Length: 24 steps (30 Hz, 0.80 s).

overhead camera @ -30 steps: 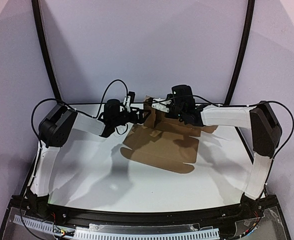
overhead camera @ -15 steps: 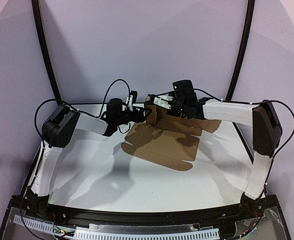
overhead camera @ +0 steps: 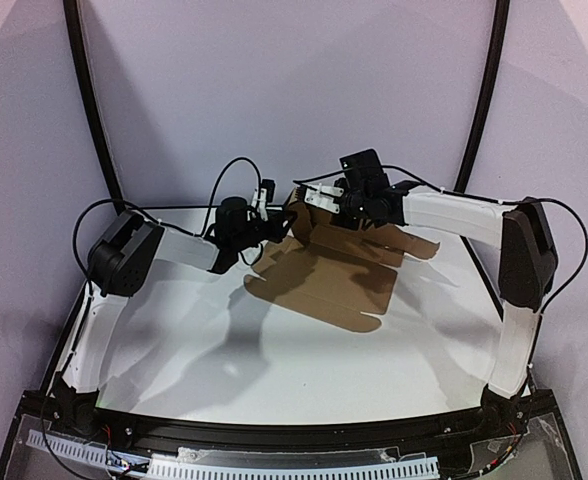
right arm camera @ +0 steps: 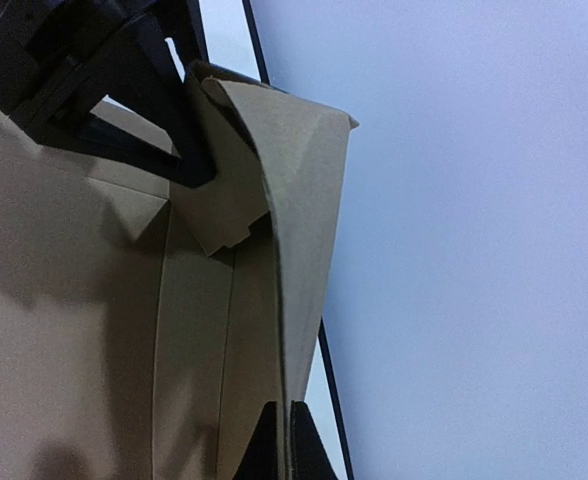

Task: Fold the paper box

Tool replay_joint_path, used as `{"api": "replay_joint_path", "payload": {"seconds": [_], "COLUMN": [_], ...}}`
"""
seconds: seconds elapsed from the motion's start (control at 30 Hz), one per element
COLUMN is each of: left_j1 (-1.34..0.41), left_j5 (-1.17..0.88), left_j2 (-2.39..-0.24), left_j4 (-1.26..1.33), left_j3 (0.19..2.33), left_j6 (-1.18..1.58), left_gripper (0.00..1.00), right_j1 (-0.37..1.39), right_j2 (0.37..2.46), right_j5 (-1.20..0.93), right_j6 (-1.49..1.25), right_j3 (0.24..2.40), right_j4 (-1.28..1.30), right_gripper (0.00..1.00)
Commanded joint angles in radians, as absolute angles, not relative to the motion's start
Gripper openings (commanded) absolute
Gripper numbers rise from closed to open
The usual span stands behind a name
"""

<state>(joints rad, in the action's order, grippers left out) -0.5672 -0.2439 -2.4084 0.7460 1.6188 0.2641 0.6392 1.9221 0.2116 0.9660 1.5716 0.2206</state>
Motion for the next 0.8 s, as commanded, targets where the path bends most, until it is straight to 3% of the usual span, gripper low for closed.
{"api": "replay_joint_path", "payload": {"seconds": [0.0,0.2,0.37,0.43,0.57,0.77], "left_j1": [-0.564,-0.620,-0.692,-0.727,-0.803,-0.855], "left_j5": [-0.109,0.027,0.144,0.221,0.370,0.438], "left_j2": [-2.314,-2.165,-1.988,-1.926,-1.819,-1.745], "left_j4": [0.835,0.614,0.208,0.011,-0.253,-0.368], "left_j3": [1.638,1.540,1.550,1.552,1.531,1.434], "left_j6": [0.272,0.271,0.321,0.389,0.488,0.598], "left_gripper": [0.24,0.22,0.06,0.04,0.05,0.10], "right_j1": [0.672,0.690,0.759,0.782,0.823,0.862], "right_j2": [1.960,1.956,1.938,1.929,1.887,1.811], "right_j5": [0.008,0.012,0.024,0.019,0.003,-0.056], "right_j6": [0.978,1.002,0.981,0.940,0.885,0.882], "right_j3": [1.598,1.701,1.751,1.782,1.752,1.585], "right_j4": [0.587,0.792,0.952,1.009,1.037,0.862], "right_gripper": [0.00,0.00,0.00,0.00,0.00,0.00]}}
